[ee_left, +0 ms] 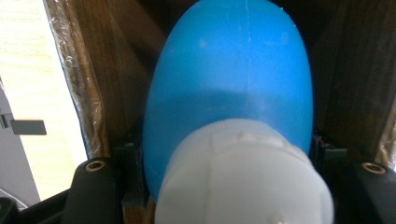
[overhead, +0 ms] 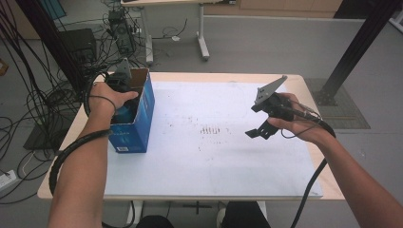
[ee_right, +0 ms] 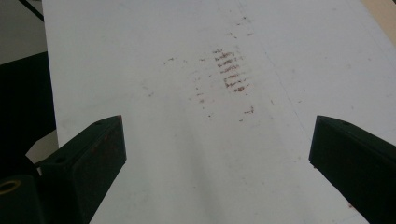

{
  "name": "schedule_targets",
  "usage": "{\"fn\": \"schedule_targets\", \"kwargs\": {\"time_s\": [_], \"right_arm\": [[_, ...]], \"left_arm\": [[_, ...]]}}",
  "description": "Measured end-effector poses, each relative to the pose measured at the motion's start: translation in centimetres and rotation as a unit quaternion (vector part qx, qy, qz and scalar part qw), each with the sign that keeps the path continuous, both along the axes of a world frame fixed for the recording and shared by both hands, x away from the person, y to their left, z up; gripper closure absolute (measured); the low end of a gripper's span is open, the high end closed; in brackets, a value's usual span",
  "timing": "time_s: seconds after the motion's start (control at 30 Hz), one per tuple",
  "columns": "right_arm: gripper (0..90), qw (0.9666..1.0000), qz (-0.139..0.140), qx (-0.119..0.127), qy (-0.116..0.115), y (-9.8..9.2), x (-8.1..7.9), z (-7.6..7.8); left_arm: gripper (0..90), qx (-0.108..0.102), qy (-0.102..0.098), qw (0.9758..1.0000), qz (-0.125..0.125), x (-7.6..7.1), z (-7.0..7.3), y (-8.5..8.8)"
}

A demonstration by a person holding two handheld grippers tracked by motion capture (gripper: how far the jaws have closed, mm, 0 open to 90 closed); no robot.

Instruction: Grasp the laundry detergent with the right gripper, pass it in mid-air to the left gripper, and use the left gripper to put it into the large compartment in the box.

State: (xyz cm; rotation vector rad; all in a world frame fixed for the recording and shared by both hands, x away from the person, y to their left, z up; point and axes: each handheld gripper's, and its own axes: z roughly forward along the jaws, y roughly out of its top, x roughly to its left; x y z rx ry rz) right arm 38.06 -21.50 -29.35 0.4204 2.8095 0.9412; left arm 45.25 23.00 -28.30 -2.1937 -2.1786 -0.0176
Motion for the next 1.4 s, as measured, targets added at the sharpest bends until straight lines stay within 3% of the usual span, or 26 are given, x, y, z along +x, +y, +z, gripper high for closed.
{"fn": "schedule_targets", "kwargs": {"time_s": [0.33, 0.57, 0.97, 1.4], "right_arm": [[4.0, 1.0000, 0.000, 0.001, -0.001, -0.1, 0.0, 0.1], [4.0, 1.0000, 0.003, -0.001, -0.005, 0.0, -0.2, 0.3], [4.0, 0.9999, 0.008, 0.001, -0.012, 0.7, -0.5, 1.0], [3.3, 0.9998, -0.003, -0.007, -0.020, 1.1, -0.6, 2.0]], "left_arm": [[30.8, -0.004, 0.000, 1.0000, -0.002, 0.0, 0.1, 0.0], [29.6, 0.011, -0.001, 0.9999, -0.012, 0.0, 0.9, -0.5], [27.1, 0.025, -0.033, 0.9990, -0.018, -0.6, 4.7, -1.0], [23.7, 0.016, -0.067, 0.9972, -0.029, -1.9, 8.6, -2.0]]}}
